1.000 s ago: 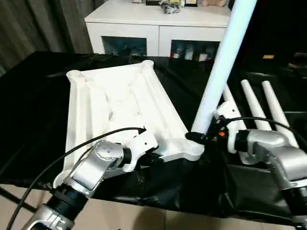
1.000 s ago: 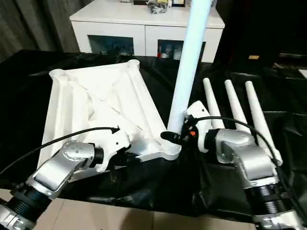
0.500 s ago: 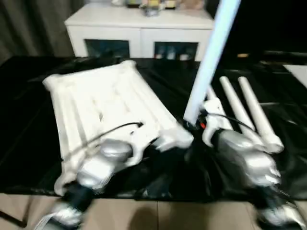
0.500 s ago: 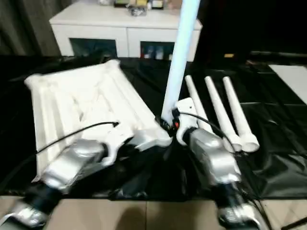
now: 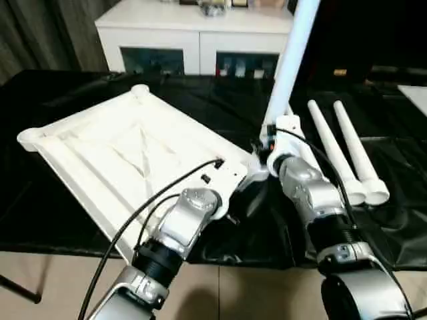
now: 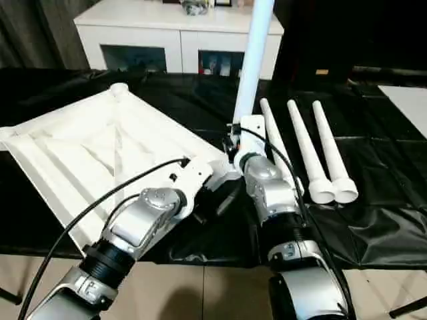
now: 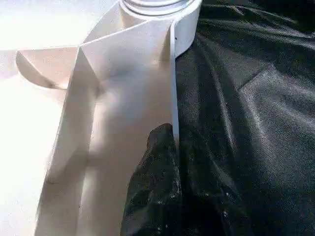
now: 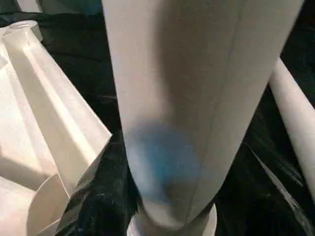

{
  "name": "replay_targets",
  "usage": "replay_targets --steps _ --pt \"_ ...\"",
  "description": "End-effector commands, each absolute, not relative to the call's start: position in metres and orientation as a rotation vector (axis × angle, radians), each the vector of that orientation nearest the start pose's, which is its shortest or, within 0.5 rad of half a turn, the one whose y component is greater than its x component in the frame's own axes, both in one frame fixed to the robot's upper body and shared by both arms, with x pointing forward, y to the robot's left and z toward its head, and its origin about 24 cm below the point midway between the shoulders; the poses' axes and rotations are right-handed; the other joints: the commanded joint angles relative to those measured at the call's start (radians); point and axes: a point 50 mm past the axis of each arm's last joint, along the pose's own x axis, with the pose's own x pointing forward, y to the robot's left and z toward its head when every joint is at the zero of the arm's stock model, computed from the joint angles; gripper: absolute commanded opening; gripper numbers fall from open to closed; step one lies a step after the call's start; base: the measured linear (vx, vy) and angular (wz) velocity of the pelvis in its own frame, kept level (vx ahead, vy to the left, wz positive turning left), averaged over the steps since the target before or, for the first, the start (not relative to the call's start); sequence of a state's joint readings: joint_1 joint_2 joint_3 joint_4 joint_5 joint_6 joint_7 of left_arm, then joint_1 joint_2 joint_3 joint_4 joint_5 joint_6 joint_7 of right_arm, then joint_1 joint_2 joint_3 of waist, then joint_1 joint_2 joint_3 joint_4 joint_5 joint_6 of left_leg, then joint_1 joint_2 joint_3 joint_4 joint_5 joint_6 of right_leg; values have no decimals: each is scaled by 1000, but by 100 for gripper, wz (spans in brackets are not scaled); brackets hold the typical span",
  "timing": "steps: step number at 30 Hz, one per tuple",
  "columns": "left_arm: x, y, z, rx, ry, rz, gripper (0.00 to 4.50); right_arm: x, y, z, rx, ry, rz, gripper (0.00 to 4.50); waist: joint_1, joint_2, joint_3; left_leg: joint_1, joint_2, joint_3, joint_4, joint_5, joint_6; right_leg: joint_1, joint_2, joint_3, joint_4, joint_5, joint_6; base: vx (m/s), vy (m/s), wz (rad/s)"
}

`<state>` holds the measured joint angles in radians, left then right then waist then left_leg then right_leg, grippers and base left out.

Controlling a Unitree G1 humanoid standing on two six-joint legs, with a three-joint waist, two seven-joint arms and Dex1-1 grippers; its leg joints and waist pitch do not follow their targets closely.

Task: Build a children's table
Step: Rotate leg to tighten

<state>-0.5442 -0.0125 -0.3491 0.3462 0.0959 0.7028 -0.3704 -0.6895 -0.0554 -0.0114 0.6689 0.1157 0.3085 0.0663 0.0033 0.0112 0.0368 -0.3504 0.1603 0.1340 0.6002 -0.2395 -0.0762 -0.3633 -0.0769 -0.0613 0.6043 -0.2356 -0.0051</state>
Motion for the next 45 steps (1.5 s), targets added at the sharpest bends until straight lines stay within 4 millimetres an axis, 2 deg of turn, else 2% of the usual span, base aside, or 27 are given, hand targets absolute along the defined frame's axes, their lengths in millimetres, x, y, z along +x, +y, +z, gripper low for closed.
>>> replay_targets --steps 1,5,6,8,9,11,14,15,16,17,19,20,21,22,23,24,25,28,30,31,32,33,35,38,42,43,45 --pt "312 16 67 309 429 -763 0 334 -114 -7 -5 641 185 185 -1 3 -24 -12 60 -19 -105 -302 -8 17 -78 50 -98 -320 -167 0 0 0" --pt "314 27 64 317 440 -746 0 341 -109 2 12 552 241 185 1 2 -27 -13 63 -13 -104 -281 -3 16 -80 50 -99 -313 -167 0 0 0" --pt "315 28 63 315 440 -744 0 341 -109 3 21 543 253 241 2 3 -27 -10 64 -9 -103 -273 0 13 -79 50 -98 -302 -173 0 0 0" --pt "316 30 64 316 438 -739 0 342 -109 6 25 526 267 255 3 3 -28 -10 64 -6 -103 -260 4 15 -77 50 -97 -289 -180 0 0 0" --pt "317 33 64 317 436 -736 0 344 -108 11 28 497 297 261 4 9 -29 -9 65 -6 -102 -247 5 15 -77 51 -94 -268 -190 0 0 0" --pt "318 39 64 318 432 -730 0 346 -108 20 36 443 325 289 8 4 -35 -13 69 -2 -98 -184 17 25 -79 51 -87 -179 -204 0 0 0" --pt "318 46 64 336 417 -753 0 347 -111 31 46 386 376 308 12 6 -39 -11 65 9 -90 -112 60 26 -76 50 -79 -90 -236 0 0 0" --pt "317 49 65 346 410 -775 0 347 -114 36 48 364 396 308 15 8 -45 -16 64 8 -86 -53 74 34 -75 48 -70 -20 -245 0 0 0" --pt "316 53 65 346 415 -795 0 345 -117 42 53 345 423 319 16 5 -49 -17 63 9 -79 20 101 37 -72 48 -59 83 -257 0 0 0" --pt "315 54 65 348 416 -804 0 345 -119 44 53 335 433 342 19 7 -50 -19 63 9 -77 48 113 39 -71 47 -54 127 -263 0 0 0" --pt "312 59 64 363 419 -843 0 341 -125 52 49 310 468 347 23 8 -59 -20 59 12 -62 125 171 37 -70 46 -39 272 -290 0 0 0" --pt "311 62 64 371 424 -855 0 339 -127 56 42 295 491 353 24 7 -60 -21 58 13 -59 143 184 36 -70 47 -36 301 -297 0 0 0" --pt "309 65 63 385 427 -875 0 336 -131 60 38 287 519 378 27 7 -65 -23 56 12 -53 186 206 38 -67 46 -27 365 -308 0 0 0" --pt "309 67 63 390 428 -883 0 335 -132 62 37 284 531 378 30 7 -63 -23 58 14 -52 194 225 34 -65 44 -26 382 -314 0 0 0" --pt "307 69 62 394 432 -902 0 331 -134 65 22 270 571 378 31 7 -62 -22 59 15 -52 183 229 32 -66 44 -27 369 -319 0 0 0" --pt "305 72 61 401 432 -931 0 327 -136 68 10 265 610 392 36 9 -58 -19 63 16 -55 142 230 29 -67 43 -33 306 -319 0 0 0" --pt "304 74 61 403 437 -944 0 324 -138 71 0 262 640 392 40 9 -55 -19 66 16 -58 108 219 30 -67 44 -37 247 -314 0 0 0" --pt "300 79 61 424 432 -1006 0 314 -145 75 -38 262 716 424 43 10 -53 -17 70 15 -61 69 193 30 -66 45 -39 183 -304 0 0 0" --pt "290 85 61 455 424 -1146 0 302 -153 79 -88 272 807 424 46 9 -51 -14 71 16 -64 35 173 28 -66 46 -42 137 -294 0 0 0" --pt "290 85 61 456 423 -1150 0 302 -154 79 -89 273 809 424 48 11 -50 -12 72 17 -65 27 162 25 -66 47 -43 126 -292 0 0 0" --pt "281 89 63 459 416 -1263 0 291 -161 82 -120 295 885 424 48 10 -49 -12 72 18 -66 23 157 24 -66 48 -44 120 -293 0 0 0" --pt "279 91 64 460 427 -1285 0 288 -163 82 -125 307 911 424 58 10 -54 -9 73 16 -63 36 153 28 -65 48 -39 138 -284 0 0 0" --pt "278 95 63 484 439 -1292 0 282 -166 81 -139 324 959 424 62 14 -53 -5 72 20 -61 51 157 21 -61 48 -36 168 -289 0 0 0" --pt "282 99 61 494 441 -1278 0 275 -169 77 -158 361 1002 424 68 11 -51 -10 71 23 -62 24 145 24 -67 48 -37 134 -291 0 0 0" --pt "283 101 62 498 437 -1285 0 275 -170 74 -192 380 1009 424 68 7 -52 -9 69 25 -64 -5 118 23 -67 48 -40 87 -280 0 0 0" --pt "283 101 63 498 436 -1286 0 275 -170 73 -192 383 1009 398 68 7 -51 -10 69 26 -64 -9 116 22 -67 49 -41 80 -278 0 0 0" --pt "284 102 63 501 434 -1287 0 276 -170 73 -190 390 1009 390 69 7 -51 -9 68 26 -64 -22 106 23 -68 50 -42 61 -272 0 0 0"
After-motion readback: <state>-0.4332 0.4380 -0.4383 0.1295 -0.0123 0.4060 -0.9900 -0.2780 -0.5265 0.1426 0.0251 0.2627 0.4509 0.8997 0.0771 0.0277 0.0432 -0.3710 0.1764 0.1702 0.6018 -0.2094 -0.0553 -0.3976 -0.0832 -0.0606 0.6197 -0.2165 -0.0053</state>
